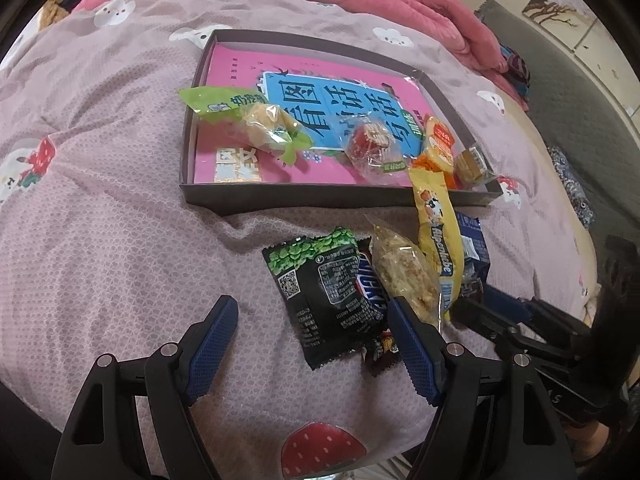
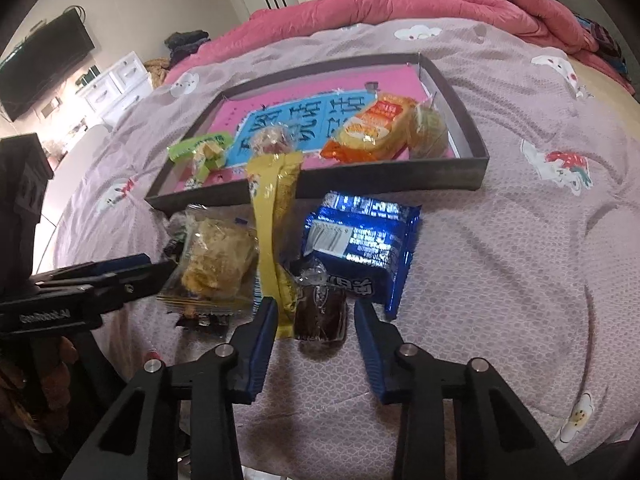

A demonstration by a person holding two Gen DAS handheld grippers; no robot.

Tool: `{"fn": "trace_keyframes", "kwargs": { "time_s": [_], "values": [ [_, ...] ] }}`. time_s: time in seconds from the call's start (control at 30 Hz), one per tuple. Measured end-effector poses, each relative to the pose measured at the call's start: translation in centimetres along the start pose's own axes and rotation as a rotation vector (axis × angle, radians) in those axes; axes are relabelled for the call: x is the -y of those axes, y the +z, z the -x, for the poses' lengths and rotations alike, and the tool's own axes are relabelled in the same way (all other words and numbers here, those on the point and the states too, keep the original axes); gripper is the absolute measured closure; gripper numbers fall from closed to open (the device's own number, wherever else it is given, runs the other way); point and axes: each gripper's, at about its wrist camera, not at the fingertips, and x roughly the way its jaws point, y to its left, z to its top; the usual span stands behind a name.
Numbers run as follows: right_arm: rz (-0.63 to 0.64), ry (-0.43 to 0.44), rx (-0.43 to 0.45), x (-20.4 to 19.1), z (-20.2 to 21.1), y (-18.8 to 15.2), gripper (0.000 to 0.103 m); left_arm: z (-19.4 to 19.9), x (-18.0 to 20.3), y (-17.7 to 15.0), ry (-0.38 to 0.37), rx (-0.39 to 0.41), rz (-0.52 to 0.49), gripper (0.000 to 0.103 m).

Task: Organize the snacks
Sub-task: 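Grasp the black green-pea bag with the left tool while the right tool grasps the dark brown packet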

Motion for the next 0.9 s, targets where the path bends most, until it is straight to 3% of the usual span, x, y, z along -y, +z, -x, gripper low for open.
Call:
{"fn": "trace_keyframes", "kwargs": {
  "time_s": [0.33, 0.4, 0.53, 0.7, 0.9],
  "values": [
    [0.016, 0.007, 0.006, -0.2, -0.3, 0.3, 0.076, -0.7, 0.1, 0.4, -0.024, -0.009, 0.026, 0.038],
    [0.013, 0.011, 0.006, -0.1, -0.3, 0.3, 0.076, -0.9, 0.3, 0.4, -0.027, -0.016, 0.028, 0.048],
    [0.020, 0.008, 0.008, -0.1, -0.3, 0.2, 0.076, -1.6, 0.3, 0.5, -0.021, -0.031, 0.041, 0.048],
    [0.031, 0.009, 0.018, -0.2, -0.1, 0.4, 0.076, -1.9, 0.0, 0.8, -0.031, -0.024, 0.055, 0.061],
    [0.021, 0.022, 0.055, 0.1, 1.0, 0.4, 0.076, -1.3, -0.1, 0.7, -0.033, -0.013, 0.041, 0.065]
  ]
}}
